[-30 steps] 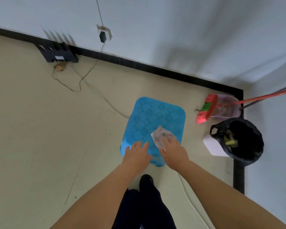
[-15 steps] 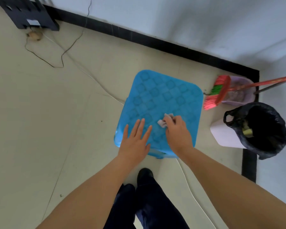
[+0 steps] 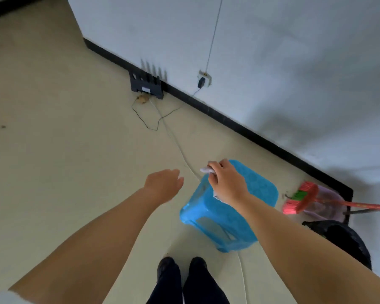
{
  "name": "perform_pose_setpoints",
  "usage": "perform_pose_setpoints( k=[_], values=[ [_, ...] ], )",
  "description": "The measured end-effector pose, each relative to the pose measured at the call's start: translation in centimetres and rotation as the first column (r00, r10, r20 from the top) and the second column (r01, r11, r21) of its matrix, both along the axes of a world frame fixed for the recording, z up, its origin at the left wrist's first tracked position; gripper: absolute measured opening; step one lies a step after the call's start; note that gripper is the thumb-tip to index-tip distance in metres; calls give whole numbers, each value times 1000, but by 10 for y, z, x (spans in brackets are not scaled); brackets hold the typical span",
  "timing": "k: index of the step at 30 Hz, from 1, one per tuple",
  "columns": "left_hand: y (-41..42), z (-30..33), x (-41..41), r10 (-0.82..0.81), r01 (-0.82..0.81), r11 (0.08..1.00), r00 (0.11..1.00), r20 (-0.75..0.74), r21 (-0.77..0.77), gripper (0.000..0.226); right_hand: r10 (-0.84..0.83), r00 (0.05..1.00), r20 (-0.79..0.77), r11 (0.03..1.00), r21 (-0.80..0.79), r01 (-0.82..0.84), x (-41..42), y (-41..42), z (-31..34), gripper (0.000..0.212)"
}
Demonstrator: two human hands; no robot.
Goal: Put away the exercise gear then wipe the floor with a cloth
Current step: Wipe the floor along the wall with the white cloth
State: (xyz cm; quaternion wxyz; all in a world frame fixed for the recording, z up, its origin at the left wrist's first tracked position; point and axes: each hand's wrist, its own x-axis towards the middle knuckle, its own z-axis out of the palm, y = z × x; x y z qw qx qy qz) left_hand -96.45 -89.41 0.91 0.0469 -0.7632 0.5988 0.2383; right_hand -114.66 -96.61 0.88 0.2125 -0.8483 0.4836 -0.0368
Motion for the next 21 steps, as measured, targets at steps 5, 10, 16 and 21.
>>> perform_pose_setpoints(
  k=[5,10,16,21],
  values=[
    [50,85,61,262,-252,957,963,57,-143,40,260,964,49,955,-159,-250,83,-2,73,26],
    [161,127,75,570,-552,815,819,70,-174,39,550,831,83,823,-222,-522,156,68,112,24],
    [331,131,50,865,-851,501,501,44,-157,39,825,558,88,564,-187,-804,206,208,123,29],
    [462,132,9,979,-966,203,198,50,-161,41,967,250,52,256,-191,-948,226,343,125,31]
  ],
)
